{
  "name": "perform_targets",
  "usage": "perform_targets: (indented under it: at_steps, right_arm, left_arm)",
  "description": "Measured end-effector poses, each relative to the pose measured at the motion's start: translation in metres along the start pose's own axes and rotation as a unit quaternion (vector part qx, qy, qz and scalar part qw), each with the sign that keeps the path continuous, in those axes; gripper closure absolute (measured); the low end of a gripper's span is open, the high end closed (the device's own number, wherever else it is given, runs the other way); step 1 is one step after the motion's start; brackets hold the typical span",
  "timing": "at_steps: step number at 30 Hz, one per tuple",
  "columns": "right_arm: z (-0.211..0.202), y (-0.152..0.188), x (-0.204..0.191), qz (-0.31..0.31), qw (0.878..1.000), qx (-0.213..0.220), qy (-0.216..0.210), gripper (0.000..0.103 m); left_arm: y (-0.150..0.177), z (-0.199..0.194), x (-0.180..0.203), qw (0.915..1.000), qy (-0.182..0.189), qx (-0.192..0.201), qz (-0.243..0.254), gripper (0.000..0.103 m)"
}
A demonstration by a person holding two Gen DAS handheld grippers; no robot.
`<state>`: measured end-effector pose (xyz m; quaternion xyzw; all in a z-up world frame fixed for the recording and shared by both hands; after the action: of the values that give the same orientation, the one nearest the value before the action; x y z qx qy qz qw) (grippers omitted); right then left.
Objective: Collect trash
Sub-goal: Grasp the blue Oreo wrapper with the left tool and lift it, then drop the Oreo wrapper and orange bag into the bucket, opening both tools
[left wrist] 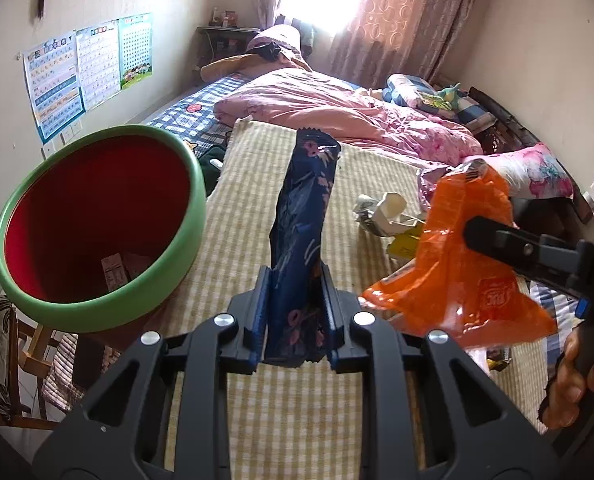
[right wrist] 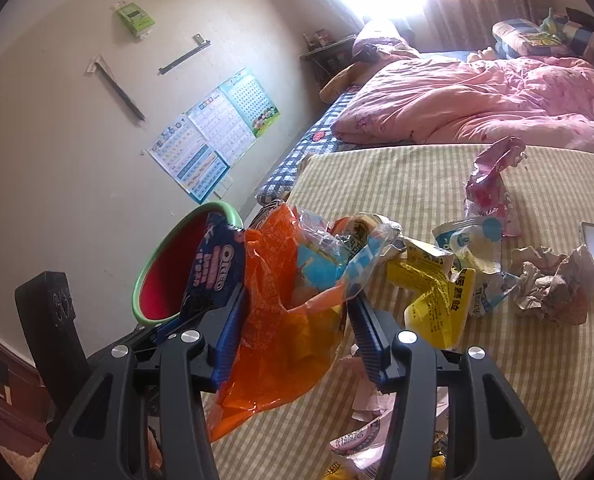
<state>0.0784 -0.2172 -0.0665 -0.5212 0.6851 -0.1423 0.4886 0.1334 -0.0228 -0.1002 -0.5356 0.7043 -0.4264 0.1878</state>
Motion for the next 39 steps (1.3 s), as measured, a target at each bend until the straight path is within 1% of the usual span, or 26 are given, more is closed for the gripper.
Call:
perform_targets:
  at_steps: [6,24,31,39]
  right_arm:
    - [0.005,-0.004,-0.003,0.000,1.000,0.005,0.006,0.053]
    - [0.033,0.003,-0.031,-0.004,1.000,-0.005,0.007,0.053]
    - [0.050,0.007,-0.052,-0.008,1.000,-0.009,0.007,0.053]
    - [0.070,0.006,-0.075,-0.015,1.000,-0.006,0.003,0.053]
  left_arm:
    - [-0.005,-0.001,-0.012,0.9999,-0.007,0.006,-0.006,0.081]
    - [-0.032,-0.017,-0.077,0.9980,-0.041,0.041,-0.025,0.081]
    - [-0.039,-0.023,-0.111,0.9965,-0.059,0.049,-0.034,0.081]
    - [-0.039,-0.023,-0.138,0.9957,-0.070,0.045,-0.040,0.081]
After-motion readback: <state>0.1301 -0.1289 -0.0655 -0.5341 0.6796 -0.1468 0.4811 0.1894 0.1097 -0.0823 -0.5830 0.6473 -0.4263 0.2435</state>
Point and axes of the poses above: each gripper's, at about its wrist camera, not at the fingertips, and z roughly the way its jaws point, x to its right, y to its underside, the point moved 5 cm from there along z, roughly the way its jaws point, and after that the axes turned 12 degrees about x, right-handed, at the moved point
